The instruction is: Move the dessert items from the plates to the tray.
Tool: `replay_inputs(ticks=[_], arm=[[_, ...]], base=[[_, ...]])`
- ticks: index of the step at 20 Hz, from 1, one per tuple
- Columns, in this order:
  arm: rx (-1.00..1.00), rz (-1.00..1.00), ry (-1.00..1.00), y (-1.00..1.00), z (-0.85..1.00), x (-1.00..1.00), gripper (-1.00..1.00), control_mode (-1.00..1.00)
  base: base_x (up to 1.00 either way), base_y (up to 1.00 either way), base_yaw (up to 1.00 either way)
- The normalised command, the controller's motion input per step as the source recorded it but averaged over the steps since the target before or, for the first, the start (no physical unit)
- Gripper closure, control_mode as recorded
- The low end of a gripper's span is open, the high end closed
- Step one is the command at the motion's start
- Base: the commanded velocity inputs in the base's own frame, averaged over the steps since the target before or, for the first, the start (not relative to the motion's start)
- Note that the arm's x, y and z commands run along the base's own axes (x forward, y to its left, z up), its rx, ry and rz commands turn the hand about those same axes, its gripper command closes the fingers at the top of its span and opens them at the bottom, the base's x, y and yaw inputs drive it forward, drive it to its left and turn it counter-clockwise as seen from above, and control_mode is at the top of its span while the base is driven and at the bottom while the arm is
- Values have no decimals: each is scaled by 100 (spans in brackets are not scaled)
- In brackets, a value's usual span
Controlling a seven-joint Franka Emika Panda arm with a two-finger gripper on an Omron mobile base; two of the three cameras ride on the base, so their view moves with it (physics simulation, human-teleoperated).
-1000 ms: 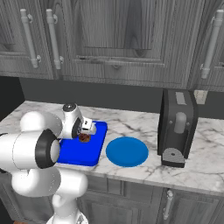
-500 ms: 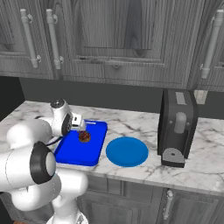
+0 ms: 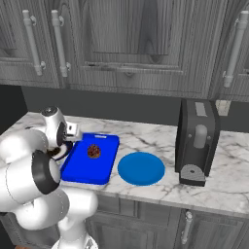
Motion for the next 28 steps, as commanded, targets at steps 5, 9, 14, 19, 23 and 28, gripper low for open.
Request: replay_inputs(ticks=[5, 9, 14, 19, 23, 28], arm=[[0, 8, 0, 65, 0, 0, -100, -100], [0, 11, 0, 67, 0, 0, -100, -100], [0, 10, 0, 63, -1, 0, -100, -100], [-1, 5, 1, 30, -16, 2, -100, -100], [-5, 1, 2, 1, -30, 9, -100, -100], [-1, 0, 0, -2, -5, 0, -100, -100]], base=[[0, 0, 0], [0, 0, 0], [0, 0, 0], [0, 0, 0], [0, 0, 0], [0, 0, 0]])
